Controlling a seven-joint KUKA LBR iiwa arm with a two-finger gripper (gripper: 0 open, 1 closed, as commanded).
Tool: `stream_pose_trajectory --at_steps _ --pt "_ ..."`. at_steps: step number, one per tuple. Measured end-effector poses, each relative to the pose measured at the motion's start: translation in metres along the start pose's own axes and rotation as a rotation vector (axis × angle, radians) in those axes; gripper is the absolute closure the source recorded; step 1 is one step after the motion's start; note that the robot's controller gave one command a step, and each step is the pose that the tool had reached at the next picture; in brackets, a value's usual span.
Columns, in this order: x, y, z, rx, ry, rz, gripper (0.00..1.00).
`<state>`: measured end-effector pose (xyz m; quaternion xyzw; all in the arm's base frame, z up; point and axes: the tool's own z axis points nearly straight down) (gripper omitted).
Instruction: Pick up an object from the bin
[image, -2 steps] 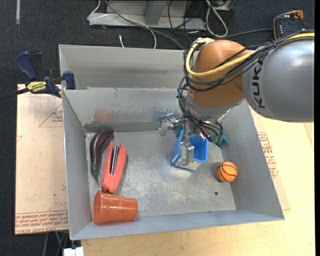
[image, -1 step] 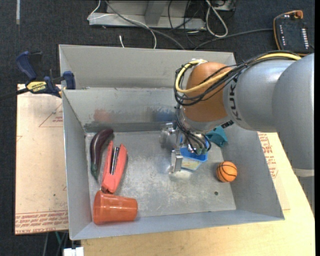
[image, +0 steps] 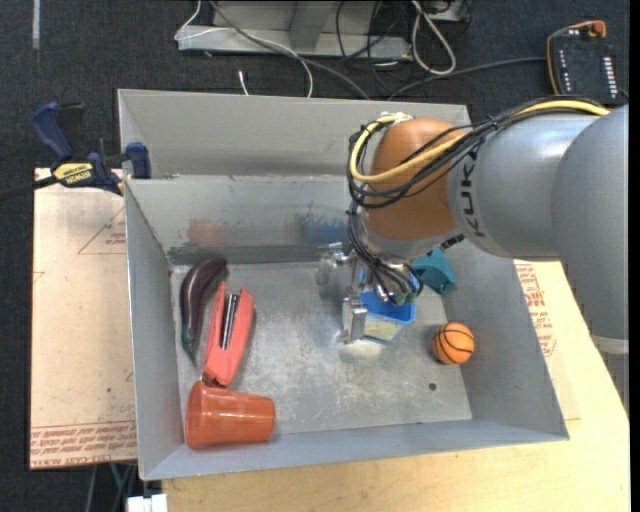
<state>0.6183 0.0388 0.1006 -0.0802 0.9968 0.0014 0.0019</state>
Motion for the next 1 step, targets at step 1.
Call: stream_pose_trajectory --at_steps 1 --pt "-0.0174 0.0134 0.0245 -0.002 -0.002 -0.044 0.00"
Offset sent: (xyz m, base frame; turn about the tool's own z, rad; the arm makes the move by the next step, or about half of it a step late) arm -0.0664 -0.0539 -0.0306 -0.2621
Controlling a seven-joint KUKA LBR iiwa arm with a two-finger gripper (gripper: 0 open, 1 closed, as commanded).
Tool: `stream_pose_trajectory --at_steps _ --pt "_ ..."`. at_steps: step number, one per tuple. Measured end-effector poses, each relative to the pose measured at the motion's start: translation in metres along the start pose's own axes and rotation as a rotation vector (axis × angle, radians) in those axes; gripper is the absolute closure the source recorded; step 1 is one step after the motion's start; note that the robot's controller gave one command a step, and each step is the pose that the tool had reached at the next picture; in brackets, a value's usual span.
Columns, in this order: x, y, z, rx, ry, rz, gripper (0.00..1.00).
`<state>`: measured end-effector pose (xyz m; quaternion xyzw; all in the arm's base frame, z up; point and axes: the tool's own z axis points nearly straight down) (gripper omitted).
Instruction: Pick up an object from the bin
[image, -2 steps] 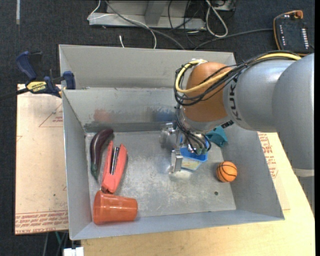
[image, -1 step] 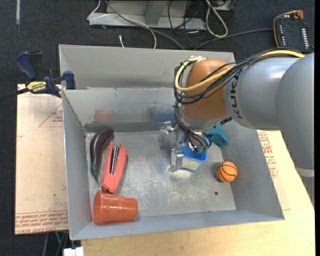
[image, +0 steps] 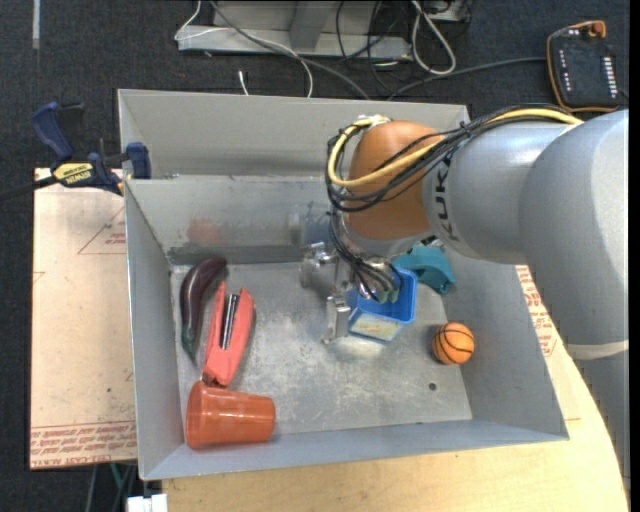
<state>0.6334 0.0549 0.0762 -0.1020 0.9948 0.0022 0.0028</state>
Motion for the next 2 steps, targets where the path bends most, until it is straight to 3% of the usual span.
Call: stream_pose_trajectory --at_steps 1,2 --pt "0.0971 -0.0553 0.0056 0.002 -0.005 -0.210 0.00" --pt "0.0886 -0.0572 0.0057 -0.001 -0.007 -0.231 0.00"
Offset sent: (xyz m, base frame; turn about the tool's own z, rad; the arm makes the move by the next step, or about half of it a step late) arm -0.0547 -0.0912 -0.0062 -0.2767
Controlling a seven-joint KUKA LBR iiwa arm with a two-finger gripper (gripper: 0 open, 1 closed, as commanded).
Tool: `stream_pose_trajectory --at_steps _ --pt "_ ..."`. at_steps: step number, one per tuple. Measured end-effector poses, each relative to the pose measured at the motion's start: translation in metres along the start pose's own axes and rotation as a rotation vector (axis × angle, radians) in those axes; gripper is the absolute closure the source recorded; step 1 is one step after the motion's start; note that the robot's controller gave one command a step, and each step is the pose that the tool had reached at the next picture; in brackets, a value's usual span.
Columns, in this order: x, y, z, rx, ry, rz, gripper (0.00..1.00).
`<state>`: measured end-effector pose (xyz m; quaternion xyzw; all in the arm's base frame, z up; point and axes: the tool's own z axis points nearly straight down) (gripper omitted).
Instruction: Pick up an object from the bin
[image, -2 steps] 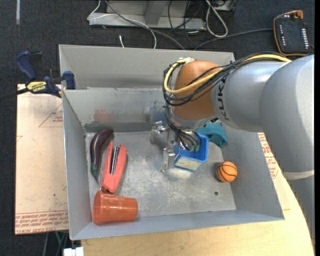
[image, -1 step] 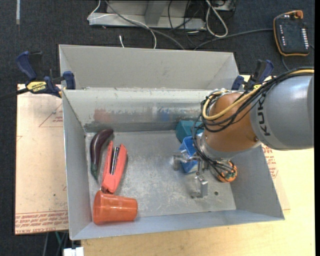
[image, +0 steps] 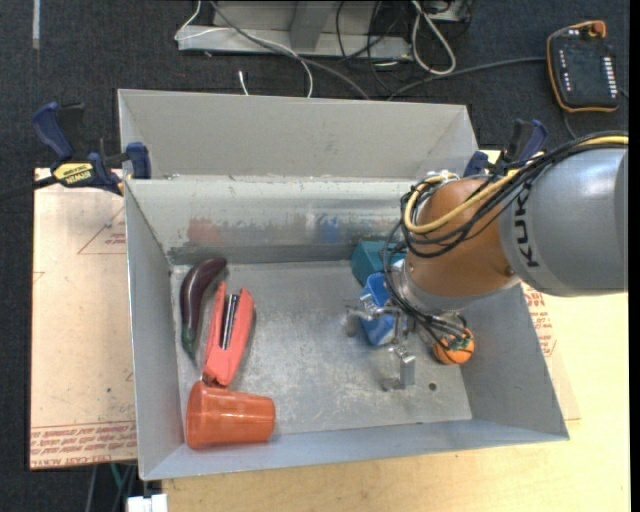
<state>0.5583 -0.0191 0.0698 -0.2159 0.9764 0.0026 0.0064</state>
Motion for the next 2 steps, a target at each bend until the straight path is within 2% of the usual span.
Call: stream_pose_trajectory --at_steps 1,2 --pt "-0.047 -0.016 0.000 0.001 -0.004 0.125 0.00" --pt "-0.029 -0.029 0.000 0.001 -0.003 -0.108 0.00"
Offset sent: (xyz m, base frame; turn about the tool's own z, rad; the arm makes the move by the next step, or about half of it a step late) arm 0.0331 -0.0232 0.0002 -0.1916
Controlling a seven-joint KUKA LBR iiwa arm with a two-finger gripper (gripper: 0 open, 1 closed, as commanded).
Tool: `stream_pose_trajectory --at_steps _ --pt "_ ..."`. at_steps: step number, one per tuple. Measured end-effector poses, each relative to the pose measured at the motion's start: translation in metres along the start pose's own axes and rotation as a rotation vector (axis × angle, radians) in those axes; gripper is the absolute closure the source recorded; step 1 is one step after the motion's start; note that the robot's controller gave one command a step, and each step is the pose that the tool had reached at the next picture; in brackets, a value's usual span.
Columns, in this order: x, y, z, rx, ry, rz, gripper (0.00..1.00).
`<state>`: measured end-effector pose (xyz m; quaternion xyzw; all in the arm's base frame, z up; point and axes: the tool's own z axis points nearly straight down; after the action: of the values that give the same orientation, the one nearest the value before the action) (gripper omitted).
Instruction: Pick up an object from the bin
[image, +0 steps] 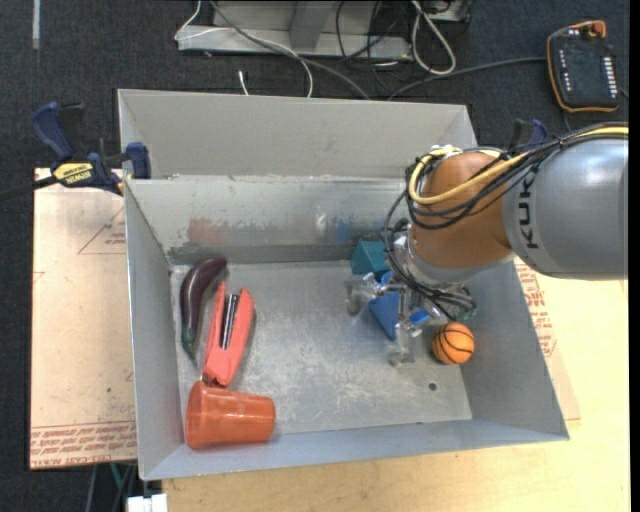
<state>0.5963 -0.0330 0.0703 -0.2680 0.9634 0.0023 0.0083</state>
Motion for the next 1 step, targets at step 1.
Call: stream_pose_trajectory --at_steps 1 --pt "0.0767 -0.0266 -0.0127 0.000 -0.002 0.196 0.00"
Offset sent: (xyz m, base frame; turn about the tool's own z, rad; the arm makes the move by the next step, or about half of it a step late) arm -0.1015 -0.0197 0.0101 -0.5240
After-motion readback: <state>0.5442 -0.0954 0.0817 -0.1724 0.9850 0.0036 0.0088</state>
